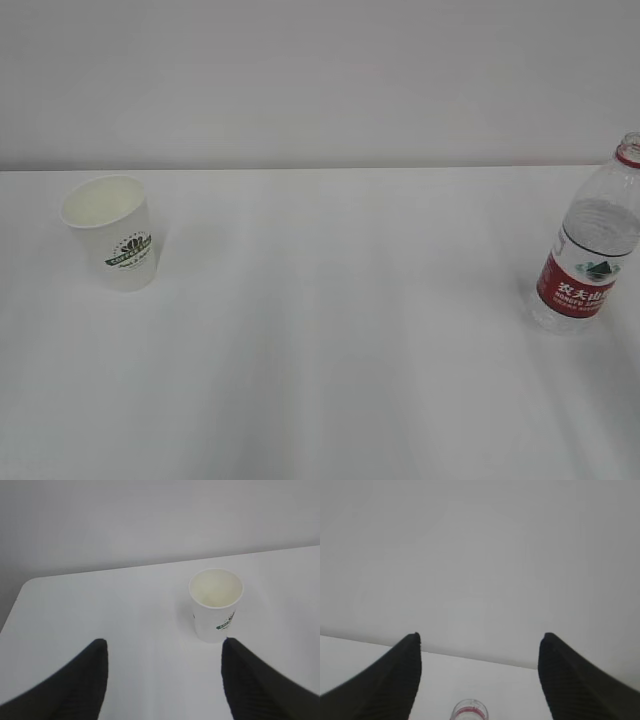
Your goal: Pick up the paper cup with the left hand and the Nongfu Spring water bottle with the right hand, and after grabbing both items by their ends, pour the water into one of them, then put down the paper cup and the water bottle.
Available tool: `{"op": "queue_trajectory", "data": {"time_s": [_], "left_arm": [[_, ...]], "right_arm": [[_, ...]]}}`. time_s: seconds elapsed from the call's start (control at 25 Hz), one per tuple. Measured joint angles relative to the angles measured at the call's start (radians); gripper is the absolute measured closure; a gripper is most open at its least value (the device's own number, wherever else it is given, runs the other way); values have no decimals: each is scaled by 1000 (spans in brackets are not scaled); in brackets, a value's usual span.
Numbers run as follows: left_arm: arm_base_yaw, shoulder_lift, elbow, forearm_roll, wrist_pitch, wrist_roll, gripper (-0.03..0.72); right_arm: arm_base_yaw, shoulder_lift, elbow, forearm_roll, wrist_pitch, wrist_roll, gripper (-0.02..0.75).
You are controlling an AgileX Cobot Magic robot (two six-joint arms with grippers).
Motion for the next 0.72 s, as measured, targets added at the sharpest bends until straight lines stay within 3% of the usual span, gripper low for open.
{"op": "queue_trajectory", "data": {"time_s": [0.24,0.52,0.72], "left_arm": [[0,0,0,8,0,0,172],[27,1,0,19,22,0,172],[26,1,0,21,27,0,172]], "right_arm": [[0,118,33,-1,-95,4,188],[0,169,251,42,-335,39,188],[0,169,411,51,-420,85,188]]}}
